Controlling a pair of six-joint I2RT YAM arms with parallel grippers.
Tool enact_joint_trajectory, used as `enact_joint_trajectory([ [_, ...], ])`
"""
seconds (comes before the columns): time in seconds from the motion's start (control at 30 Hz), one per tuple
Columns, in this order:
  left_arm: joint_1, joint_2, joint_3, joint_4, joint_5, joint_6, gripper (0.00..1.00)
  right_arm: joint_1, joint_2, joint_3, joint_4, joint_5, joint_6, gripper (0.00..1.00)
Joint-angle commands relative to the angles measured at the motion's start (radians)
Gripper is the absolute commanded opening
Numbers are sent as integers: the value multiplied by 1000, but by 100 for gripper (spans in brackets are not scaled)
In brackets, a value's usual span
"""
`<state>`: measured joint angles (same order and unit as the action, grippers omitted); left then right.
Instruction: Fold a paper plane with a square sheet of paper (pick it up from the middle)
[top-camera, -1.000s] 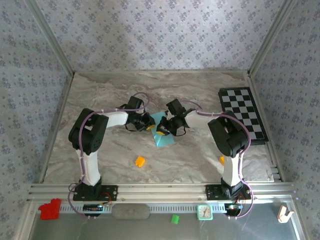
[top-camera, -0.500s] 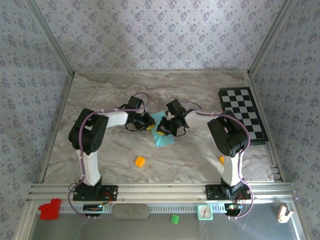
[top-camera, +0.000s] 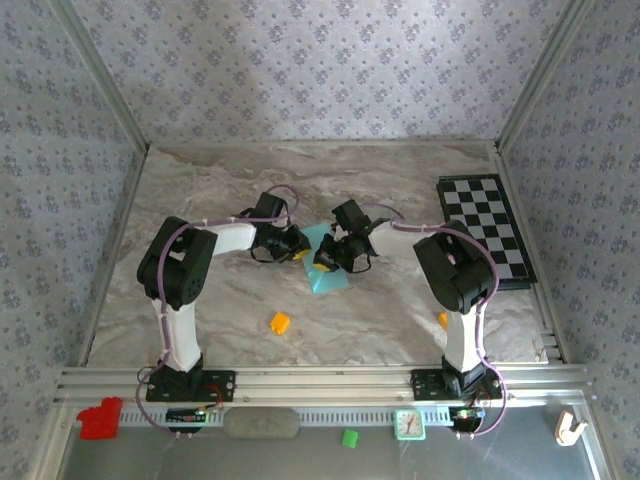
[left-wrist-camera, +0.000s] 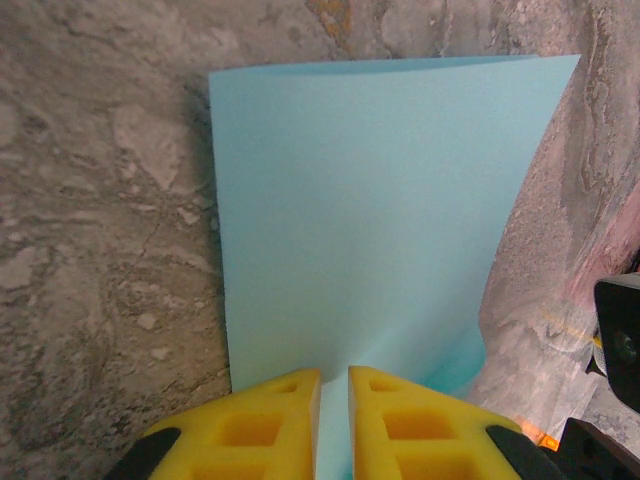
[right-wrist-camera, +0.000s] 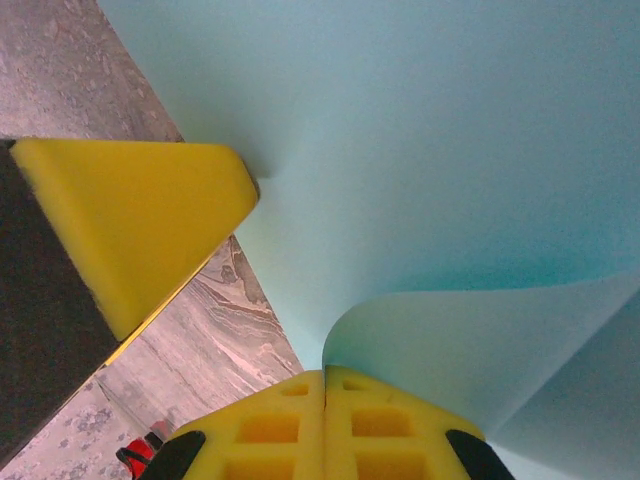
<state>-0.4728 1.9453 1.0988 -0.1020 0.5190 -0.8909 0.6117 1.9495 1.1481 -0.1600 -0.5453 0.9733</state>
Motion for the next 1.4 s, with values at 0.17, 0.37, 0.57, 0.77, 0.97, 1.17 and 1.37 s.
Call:
enact_joint_trajectory([
  [0.17,0,20,-4,-44,-14,10,17,8,19,-14,19,18,31,0],
  [0.37,0,18,-7,-45,-15,10,17,8,21,-17,19,22,36,0],
  [0.57,0,17,-8,-44,-14,10,17,8,21,-19,15,30,39,0],
  [0.77,0,17,-7,-41,-14,10,17,8,22,-18,-6,29,27,0],
  [0.97,0,17,-8,-40,-13,10,17,10,26,-11,-22,22,14,0],
  [1.17,1,17,-7,-40,-13,10,17,10,32,-9,-22,19,14,0],
  [1.37,0,17,-8,-41,-13,10,17,11,39,-10,-2,11,22,0],
])
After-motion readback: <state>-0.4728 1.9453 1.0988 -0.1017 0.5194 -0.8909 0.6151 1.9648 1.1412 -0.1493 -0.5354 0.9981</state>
